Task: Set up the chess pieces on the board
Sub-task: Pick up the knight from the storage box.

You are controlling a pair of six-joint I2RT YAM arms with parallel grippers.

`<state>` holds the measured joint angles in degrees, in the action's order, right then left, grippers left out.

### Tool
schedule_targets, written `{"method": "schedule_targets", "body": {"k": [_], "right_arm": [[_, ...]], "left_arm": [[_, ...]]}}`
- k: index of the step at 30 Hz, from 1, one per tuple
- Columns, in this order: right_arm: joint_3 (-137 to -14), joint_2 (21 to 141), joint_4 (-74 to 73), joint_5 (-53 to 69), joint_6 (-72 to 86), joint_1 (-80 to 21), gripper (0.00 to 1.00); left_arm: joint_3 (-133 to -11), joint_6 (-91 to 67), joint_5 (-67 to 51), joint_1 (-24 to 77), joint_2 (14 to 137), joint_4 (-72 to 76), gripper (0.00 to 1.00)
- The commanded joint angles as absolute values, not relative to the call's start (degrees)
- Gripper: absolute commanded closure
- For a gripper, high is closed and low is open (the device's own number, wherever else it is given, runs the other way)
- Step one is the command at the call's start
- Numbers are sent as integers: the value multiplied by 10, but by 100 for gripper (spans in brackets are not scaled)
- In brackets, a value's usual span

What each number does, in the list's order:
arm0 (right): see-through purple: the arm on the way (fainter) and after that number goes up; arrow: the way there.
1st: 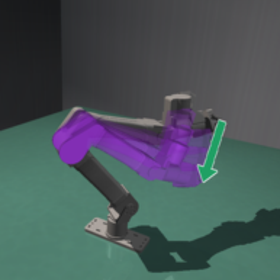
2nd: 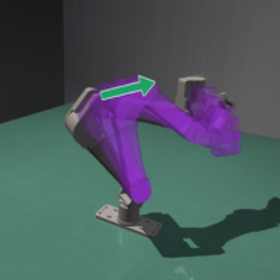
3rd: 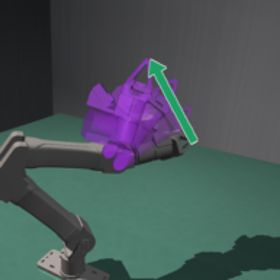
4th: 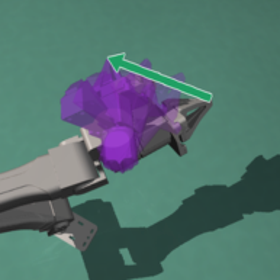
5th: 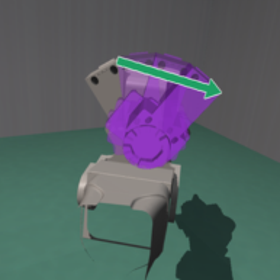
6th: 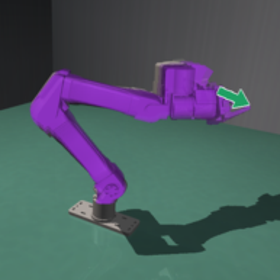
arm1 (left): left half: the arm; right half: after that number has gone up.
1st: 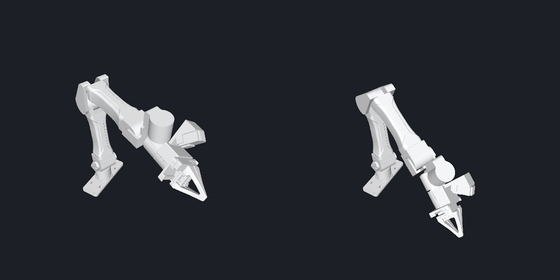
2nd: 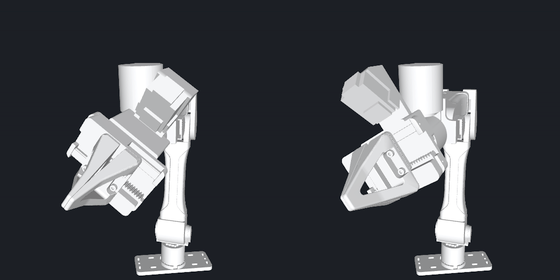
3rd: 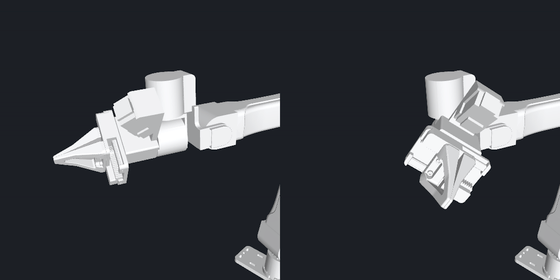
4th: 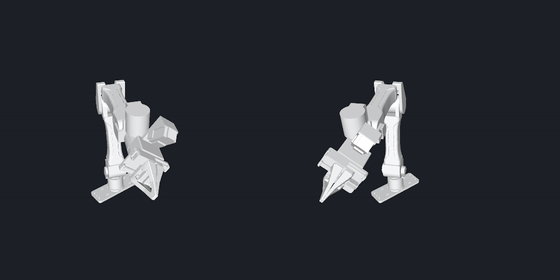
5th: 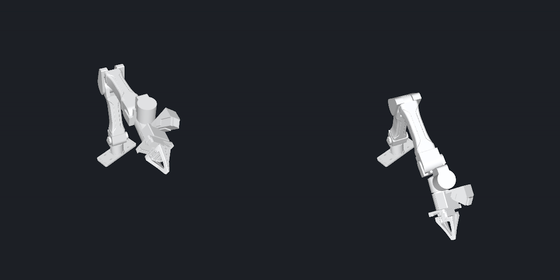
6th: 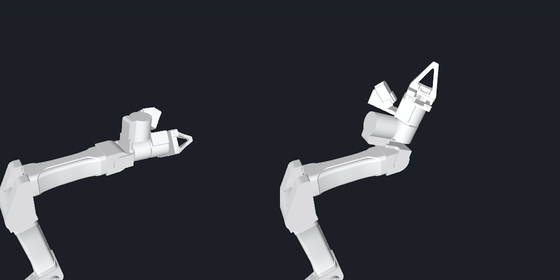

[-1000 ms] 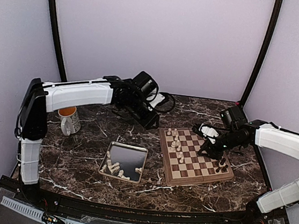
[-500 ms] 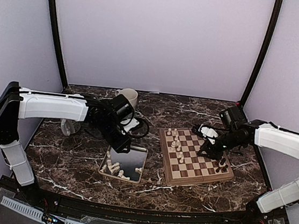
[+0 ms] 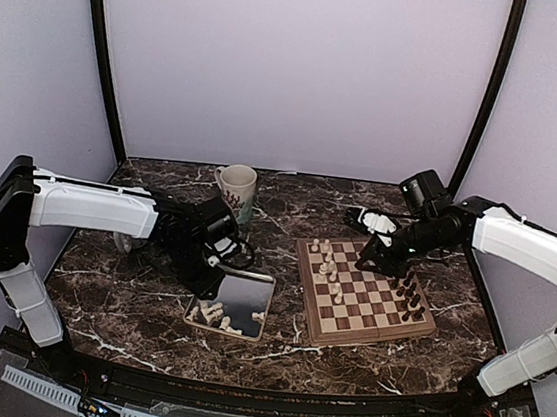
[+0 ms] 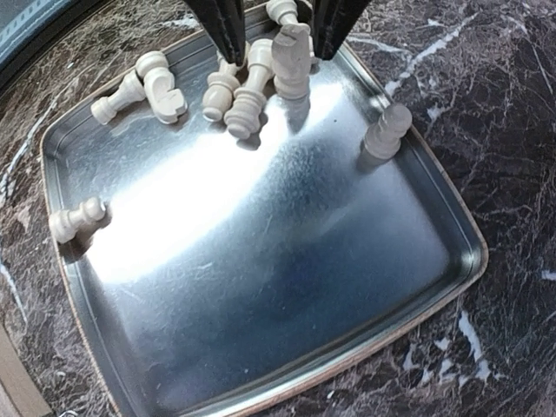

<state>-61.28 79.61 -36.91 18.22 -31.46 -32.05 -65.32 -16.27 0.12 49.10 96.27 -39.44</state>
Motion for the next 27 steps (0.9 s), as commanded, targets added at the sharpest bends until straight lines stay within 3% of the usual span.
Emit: {"method": "schedule_targets", "body": {"k": [1, 17, 24, 27], "right_arm": [[-614, 816, -378, 171, -319, -335, 71], [-586, 817, -362, 162, -314, -338, 71], [-572, 812, -354, 153, -314, -338, 72], [-562, 808, -349, 147, -312, -337, 72]], "left_arm": [[-643, -175, 24, 498, 951, -428, 71], [-638, -166, 25, 504, 981, -437, 78], [-651, -160, 25, 504, 997, -434, 96], [-669, -157, 35, 505, 995, -433, 98]]}}
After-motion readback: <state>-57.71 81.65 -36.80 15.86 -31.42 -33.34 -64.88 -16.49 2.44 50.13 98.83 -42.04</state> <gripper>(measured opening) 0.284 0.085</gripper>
